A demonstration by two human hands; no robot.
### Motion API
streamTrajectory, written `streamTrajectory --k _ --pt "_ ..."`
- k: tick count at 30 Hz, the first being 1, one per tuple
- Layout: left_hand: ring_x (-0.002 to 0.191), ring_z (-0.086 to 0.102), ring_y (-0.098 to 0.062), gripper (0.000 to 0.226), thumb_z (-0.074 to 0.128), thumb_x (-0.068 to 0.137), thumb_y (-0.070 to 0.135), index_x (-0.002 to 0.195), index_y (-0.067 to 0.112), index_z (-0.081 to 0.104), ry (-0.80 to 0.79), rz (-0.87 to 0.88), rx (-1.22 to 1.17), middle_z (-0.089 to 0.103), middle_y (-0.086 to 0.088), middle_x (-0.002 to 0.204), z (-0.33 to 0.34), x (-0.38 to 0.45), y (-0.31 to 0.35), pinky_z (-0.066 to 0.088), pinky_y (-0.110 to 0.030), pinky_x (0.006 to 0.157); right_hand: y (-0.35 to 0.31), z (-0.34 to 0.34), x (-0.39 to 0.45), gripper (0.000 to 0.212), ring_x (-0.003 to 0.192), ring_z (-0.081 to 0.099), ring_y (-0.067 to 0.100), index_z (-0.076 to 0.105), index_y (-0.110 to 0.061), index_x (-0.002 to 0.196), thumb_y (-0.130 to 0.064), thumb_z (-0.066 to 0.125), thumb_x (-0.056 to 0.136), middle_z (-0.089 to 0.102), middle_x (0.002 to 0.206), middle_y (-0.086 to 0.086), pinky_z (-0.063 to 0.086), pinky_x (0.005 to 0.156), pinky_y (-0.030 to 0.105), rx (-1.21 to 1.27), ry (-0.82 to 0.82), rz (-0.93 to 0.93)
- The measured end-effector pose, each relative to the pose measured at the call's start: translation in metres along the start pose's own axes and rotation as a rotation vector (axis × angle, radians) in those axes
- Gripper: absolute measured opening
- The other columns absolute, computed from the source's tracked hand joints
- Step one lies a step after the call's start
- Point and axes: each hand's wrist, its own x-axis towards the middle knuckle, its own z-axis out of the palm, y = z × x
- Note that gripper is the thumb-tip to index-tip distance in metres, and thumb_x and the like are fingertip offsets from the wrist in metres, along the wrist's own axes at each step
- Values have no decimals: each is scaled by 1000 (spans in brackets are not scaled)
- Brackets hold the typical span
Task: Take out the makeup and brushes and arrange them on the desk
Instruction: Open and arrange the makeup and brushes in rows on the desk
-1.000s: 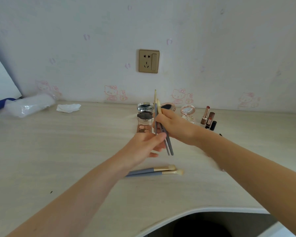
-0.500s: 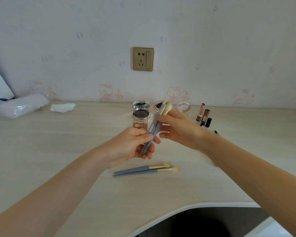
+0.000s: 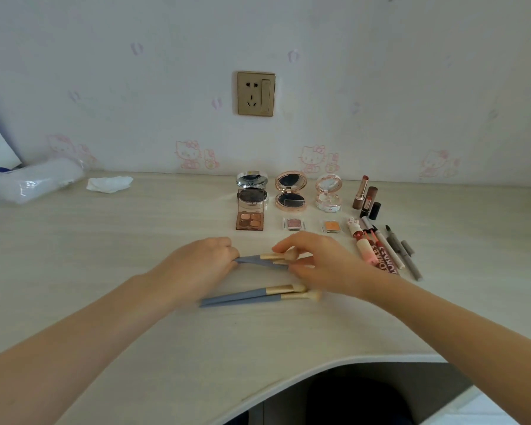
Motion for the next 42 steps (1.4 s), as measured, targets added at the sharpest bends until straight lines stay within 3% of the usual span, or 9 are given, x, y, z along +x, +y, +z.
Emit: streamTrajectory --k 3,7,11,13,17,23,27,33,42 --pt "103 51 -13 31 36 101 34 118 26 60 111 45 -16 52 7 105 9 -8 -2 44 -28 85 2 8 -3 35 100 57 15 65 -18 116 -1 56 87 61 110 1 45 92 27 -156 0 -116" --pt "108 44 -7 36 44 97 39 130 27 55 171 28 -179 51 13 114 16 -20 -5 39 -19 89 4 9 -8 32 105 55 13 64 -22 117 -7 54 91 62 114 -3 42 95 26 -194 -9 -106" --pt "130 24 13 56 30 92 58 143 36 36 117 50 -375 33 30 139 21 -37 0 13 -2 104 7 14 -18 31 118 47 12 60 -22 126 -22 50 97 56 128 -2 36 103 23 -225 14 -159" --pt "135 8 18 59 29 90 61 146 41 26 55 81 -424 17 36 146 25 -44 3 4 -2 108 7 19 -24 39 131 37 11 52 -23 136 -32 48 98 45 142 -2 28 111 22 -276 -27 -206" --pt "139 -3 15 51 26 97 44 147 40 16 8 83 -442 10 29 153 32 -42 9 0 -11 114 9 21 -31 41 140 29 12 47 -27 140 -32 46 99 34 152 -4 26 115 28 -354 -40 -231" --pt "141 -11 5 50 25 104 20 149 35 11 -5 114 -414 4 22 155 34 -9 26 -10 -6 109 26 7 -42 41 144 21 12 43 -31 142 -28 42 101 27 155 -8 16 116 23 -437 4 -105" --pt "143 -10 -2 50 27 104 16 151 28 13 -11 143 -429 6 14 158 31 20 42 -13 -2 104 37 -3 -46 40 146 12 12 42 -33 142 -28 38 102 22 157 -7 17 119 32 -496 39 3" --pt "140 -25 -2 62 19 97 55 149 36 -9 -129 130 -283 -13 22 156 37 38 47 -9 -28 118 37 -1 -46 42 148 3 15 39 -32 143 -23 35 102 16 159 -4 15 119 41 -471 35 29" --pt "135 -34 0 67 7 80 77 132 55 -28 -182 102 -232 -25 31 149 32 28 29 -13 -30 115 38 4 -43 52 148 -4 18 22 -27 151 -17 33 101 10 160 -3 1 118 32 -542 57 14"
